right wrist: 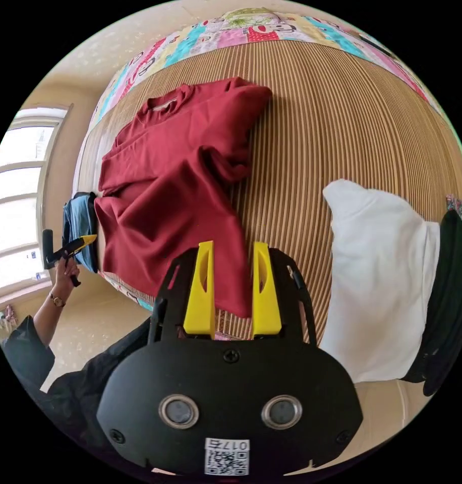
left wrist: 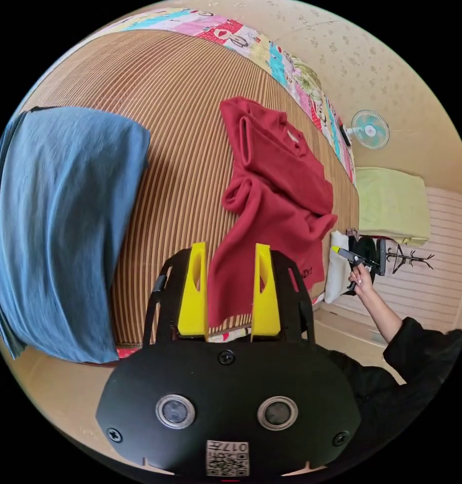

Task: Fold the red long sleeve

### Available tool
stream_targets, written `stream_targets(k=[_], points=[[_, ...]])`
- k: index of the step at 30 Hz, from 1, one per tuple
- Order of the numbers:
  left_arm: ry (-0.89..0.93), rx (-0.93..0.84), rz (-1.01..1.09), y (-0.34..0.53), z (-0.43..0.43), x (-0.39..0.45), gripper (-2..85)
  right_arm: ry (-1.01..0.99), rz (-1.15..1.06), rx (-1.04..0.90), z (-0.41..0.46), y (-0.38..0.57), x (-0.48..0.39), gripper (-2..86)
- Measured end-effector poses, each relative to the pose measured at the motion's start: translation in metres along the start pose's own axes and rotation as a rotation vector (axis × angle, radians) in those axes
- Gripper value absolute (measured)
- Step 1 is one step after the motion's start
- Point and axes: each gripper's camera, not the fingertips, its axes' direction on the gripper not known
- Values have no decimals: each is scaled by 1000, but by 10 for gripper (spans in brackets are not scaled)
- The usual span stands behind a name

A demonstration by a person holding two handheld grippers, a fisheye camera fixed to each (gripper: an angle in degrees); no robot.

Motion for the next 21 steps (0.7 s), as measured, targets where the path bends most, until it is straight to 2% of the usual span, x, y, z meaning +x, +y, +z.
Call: stream_targets(k=[5,9,14,17,19,21], points=[[-60,-109,12,54,36,-9,142,-62,54,-60,28,52,16,121],[-123,-151,-51,51,44,-20,78,-28,141,-41,28,51,25,84],[-36,-301,-40,50,44,-42,50,-133,100,-81,4,70,44,39],[246,-356,-11,81,23,-55,47,-363,118,-45,-33,120,67,34],[539,-367,-22,118,2,-62,47,-539,163,7,-54,162,83,33],[607,-333,-85,146,-15,-72,47,-690,299,55,-66,220,105,32]])
